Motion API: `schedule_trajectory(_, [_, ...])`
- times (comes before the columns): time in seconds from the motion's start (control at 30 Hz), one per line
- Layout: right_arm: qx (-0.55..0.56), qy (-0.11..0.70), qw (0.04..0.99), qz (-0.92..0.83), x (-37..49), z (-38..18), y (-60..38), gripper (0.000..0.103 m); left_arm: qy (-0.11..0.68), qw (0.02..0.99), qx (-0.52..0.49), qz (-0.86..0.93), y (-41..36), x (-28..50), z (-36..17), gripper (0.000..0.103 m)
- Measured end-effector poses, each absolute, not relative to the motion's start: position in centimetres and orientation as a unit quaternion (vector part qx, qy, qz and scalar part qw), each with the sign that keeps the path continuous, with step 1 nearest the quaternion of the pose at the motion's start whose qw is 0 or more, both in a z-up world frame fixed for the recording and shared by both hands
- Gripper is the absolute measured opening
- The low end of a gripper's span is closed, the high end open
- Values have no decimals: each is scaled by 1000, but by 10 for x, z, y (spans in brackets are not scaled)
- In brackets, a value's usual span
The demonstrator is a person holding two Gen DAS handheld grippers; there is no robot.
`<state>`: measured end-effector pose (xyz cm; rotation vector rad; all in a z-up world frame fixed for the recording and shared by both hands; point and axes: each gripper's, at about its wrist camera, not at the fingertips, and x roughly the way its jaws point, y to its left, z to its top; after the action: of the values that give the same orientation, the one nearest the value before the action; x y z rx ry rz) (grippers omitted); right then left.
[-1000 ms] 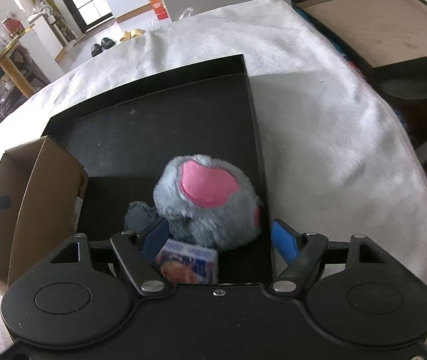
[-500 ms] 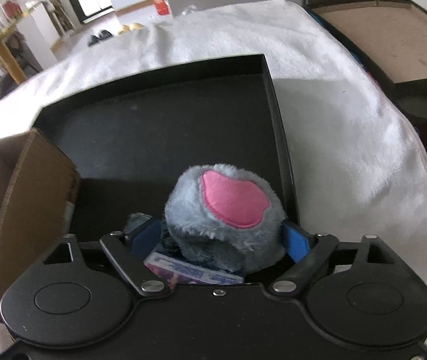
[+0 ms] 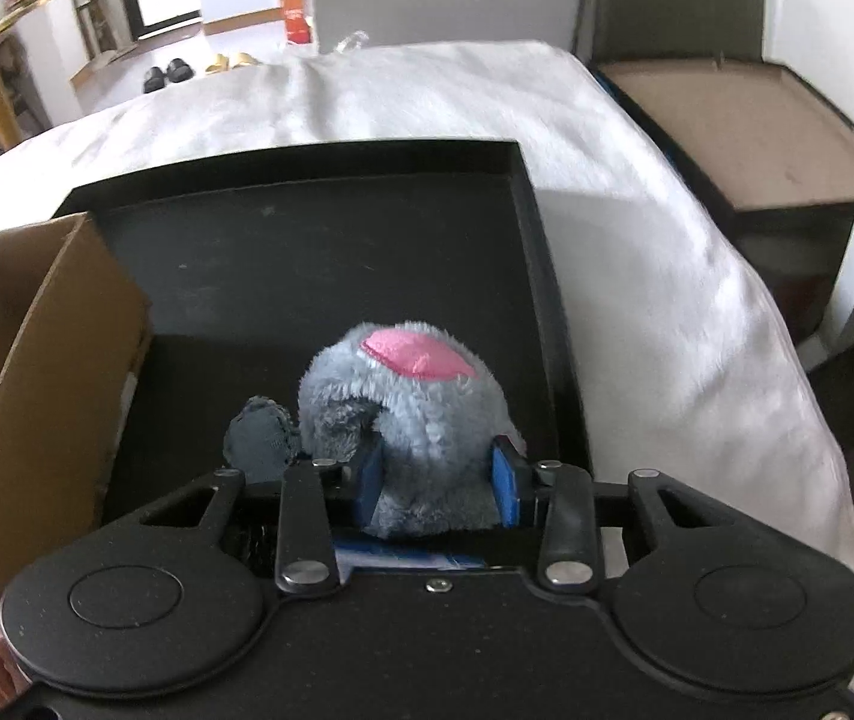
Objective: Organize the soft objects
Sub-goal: 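Lift the plush into the cardboard box and open the right tool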
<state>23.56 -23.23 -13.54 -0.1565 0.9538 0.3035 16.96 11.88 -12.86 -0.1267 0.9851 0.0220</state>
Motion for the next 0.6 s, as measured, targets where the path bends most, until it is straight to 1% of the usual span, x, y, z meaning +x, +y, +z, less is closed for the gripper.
schedule_trajectory(0.1, [-79,448,880,139,233,-133,-229,31,471,880,-60,5,119,169,-129,14])
schedule_trajectory(0.13, [-76,446,881,136,231,-131,-228,26,470,880,-61,4,120,170,-129,15])
schedule_trajectory(0.17, [-72,444,883,136,229,-129,-229,25,470,881,-61,4,121,169,-129,15])
schedule_trajectory(0.33, [-76,422,893,135,214,-113,-218,23,468,881,-62,-3,121,169,-128,16])
schedule_trajectory(0.6, [-61,395,904,152,197,-82,-198,23,470,880,-63,-14,124,167,-131,16])
